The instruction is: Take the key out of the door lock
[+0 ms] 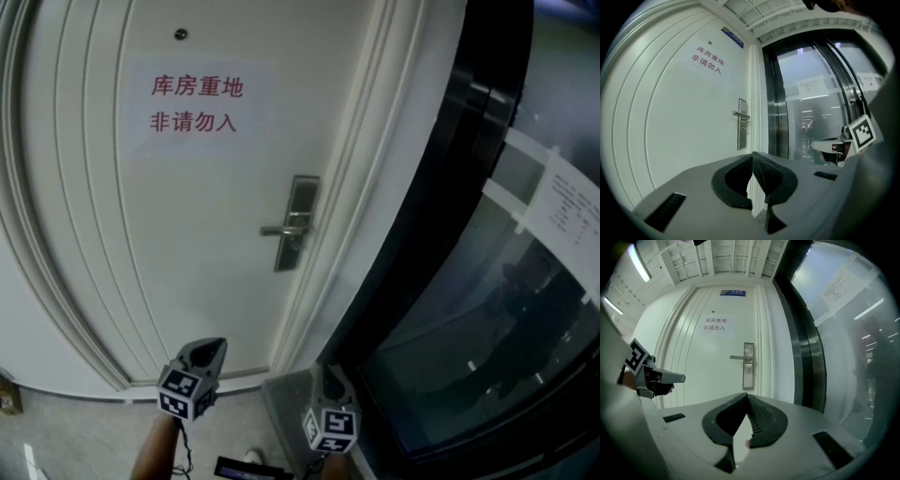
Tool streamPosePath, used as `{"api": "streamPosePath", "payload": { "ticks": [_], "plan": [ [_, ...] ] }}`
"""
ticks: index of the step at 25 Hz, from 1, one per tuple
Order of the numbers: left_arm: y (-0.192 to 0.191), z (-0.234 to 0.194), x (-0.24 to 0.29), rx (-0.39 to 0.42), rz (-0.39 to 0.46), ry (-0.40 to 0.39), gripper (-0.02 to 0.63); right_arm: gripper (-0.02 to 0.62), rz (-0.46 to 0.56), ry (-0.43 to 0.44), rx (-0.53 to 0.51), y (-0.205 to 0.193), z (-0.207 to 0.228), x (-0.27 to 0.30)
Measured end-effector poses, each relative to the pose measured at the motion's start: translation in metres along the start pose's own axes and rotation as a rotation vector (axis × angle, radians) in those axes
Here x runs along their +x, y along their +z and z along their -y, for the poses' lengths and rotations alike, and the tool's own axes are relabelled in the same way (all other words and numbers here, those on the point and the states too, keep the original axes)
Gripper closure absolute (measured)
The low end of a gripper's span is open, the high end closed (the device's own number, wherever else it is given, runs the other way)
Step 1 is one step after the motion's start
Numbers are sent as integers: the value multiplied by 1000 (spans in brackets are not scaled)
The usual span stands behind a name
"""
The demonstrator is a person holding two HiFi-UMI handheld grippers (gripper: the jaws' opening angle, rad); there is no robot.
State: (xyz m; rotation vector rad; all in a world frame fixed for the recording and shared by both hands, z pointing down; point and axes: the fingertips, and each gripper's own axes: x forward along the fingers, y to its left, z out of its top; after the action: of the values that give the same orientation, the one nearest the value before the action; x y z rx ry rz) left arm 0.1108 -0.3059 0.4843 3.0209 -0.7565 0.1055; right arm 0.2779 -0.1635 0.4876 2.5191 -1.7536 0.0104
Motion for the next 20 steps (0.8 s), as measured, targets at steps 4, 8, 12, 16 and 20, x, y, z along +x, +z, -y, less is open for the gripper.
{"api": "streamPosePath", "payload": {
  "ticks": [4, 8, 12, 16, 20],
  "plan": [
    [7, -10, 23, -5, 0, 22, 598, 584, -3, 25, -16, 7, 10, 28],
    [13, -22, 44, -3, 3, 40, 598, 584, 3, 46, -43, 12, 17, 59],
    [17, -35, 61, -8, 9, 72, 598, 584, 6, 82, -62, 15, 21, 88],
    [19, -43, 74, -8, 10, 103, 598, 584, 1, 112, -79, 15, 27, 112],
    [21, -52, 82, -14, 15, 136, 597, 584, 0, 146, -81, 20, 27, 133]
  ]
}}
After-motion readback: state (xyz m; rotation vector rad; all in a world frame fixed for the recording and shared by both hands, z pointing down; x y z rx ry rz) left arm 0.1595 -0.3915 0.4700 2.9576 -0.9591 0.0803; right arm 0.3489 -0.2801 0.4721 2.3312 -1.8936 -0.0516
